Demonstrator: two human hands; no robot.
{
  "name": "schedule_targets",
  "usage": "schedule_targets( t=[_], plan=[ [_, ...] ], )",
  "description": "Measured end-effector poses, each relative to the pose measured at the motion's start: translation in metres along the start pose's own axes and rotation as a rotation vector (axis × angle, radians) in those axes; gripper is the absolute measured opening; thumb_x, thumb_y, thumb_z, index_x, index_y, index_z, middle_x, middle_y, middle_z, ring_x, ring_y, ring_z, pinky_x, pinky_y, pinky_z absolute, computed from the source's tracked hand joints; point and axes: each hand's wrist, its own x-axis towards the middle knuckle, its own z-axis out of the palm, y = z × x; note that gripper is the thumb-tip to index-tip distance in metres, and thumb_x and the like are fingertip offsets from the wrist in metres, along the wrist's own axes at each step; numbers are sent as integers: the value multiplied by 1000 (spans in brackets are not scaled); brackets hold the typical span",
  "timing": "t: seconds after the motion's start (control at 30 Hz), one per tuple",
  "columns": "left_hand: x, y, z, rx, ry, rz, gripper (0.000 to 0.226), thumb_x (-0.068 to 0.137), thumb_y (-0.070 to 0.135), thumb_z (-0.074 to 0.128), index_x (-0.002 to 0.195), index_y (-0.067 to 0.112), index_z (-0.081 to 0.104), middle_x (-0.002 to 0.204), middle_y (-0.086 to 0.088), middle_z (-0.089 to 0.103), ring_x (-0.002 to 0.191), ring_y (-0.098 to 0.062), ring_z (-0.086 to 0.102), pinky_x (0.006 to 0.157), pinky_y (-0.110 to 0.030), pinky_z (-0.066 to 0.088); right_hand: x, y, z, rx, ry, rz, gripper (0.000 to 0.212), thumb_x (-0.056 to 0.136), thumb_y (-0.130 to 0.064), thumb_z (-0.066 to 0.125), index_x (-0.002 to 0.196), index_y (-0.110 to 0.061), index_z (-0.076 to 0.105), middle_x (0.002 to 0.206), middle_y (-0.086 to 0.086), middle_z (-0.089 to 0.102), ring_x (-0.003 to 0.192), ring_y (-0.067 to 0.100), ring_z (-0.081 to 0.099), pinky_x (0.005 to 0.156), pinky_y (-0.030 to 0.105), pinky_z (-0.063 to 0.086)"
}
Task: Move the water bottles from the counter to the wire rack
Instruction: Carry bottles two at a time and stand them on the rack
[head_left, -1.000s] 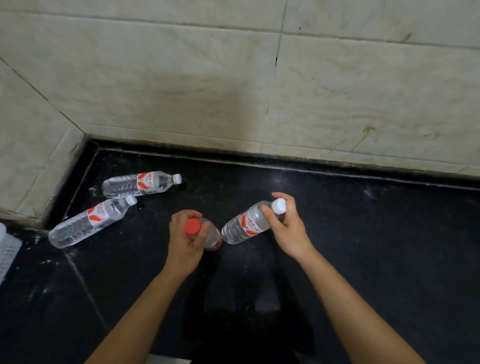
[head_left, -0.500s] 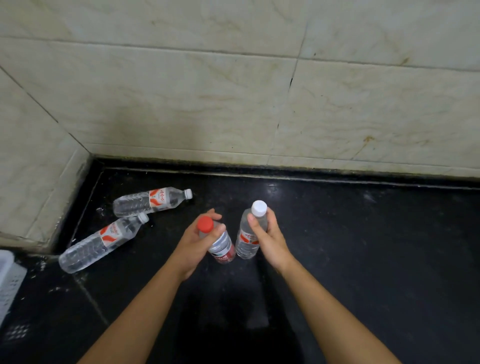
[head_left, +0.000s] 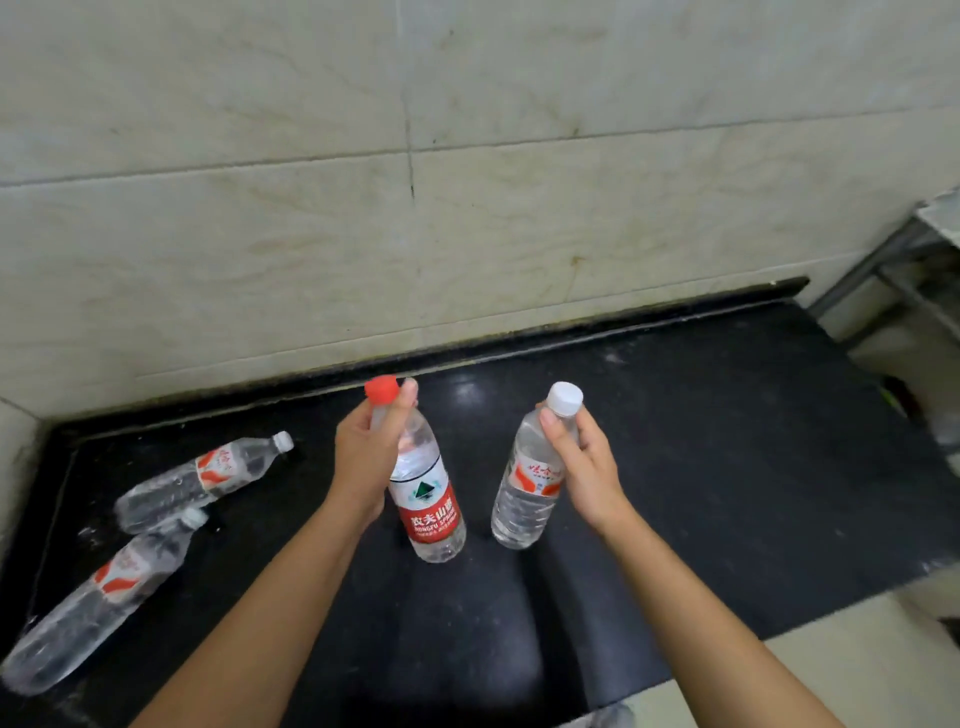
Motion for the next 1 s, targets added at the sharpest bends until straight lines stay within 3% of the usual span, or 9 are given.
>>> schedule_targets(
  t=[0.13,0.3,0.43,0.5,0.57,0.63,0.73,0.9,1.0],
  plan=[
    [-31,39,80,-203,-220,-23,42,75,53,69,76,12,58,63,-5,58,57,-17,61,57,-28,54,-13,-39,-64,45,142,-87,45,85,-46,68,100,-3,64,83,-2,70,78,10,68,72,23,56],
    [-89,53,190,-151,-349,43,50,73,59,70,84,11,61,85,-13,71,84,-32,71,73,-37,61,-47,-59,-174,65,284,-167,33,86,-49,65,91,-17,68,83,-1,73,80,14,71,74,29,57],
    [-154,45,291,-133,-436,74,45,75,57,71,81,14,60,76,-10,69,71,-27,68,67,-35,59,-85,-62,-286,93,391,-191,31,98,-35,63,90,-5,66,76,-2,71,72,10,70,67,23,56],
    [-185,37,344,-114,-482,80,45,77,58,72,81,15,61,78,-10,69,71,-27,68,67,-35,57,-104,-70,-343,85,452,-203,43,95,-41,66,93,2,64,74,1,70,70,9,70,66,23,55],
    [-214,28,396,-83,-530,104,46,78,59,73,83,14,62,81,-11,69,74,-27,69,66,-35,57,-121,-80,-397,41,503,-242,53,84,-56,67,88,-3,65,76,9,70,71,14,68,68,30,53],
    [-244,23,444,-59,-571,139,47,79,59,72,84,13,63,81,-10,71,74,-26,69,67,-36,57,-135,-93,-445,-1,549,-281,49,77,-61,66,80,-12,65,76,6,70,72,14,66,69,32,52],
    [-280,21,507,-32,-621,185,46,77,59,73,79,14,64,80,-10,71,72,-27,67,71,-38,56,-149,-117,-504,11,616,-329,36,77,-57,70,79,-21,67,74,-4,70,71,9,67,66,24,51],
    [-304,30,596,13,-703,308,43,74,65,68,69,22,70,76,-8,73,70,-28,69,67,-35,57,-141,-149,-585,69,637,-391,20,86,-46,75,89,-26,72,85,-4,73,82,15,69,79,39,55],
    [-300,33,649,-1,-734,398,44,72,65,68,75,21,69,75,-3,73,67,-26,70,62,-33,57,-119,-165,-631,101,608,-431,17,88,-46,70,97,-33,73,95,-3,76,92,17,72,84,38,58]
  ],
)
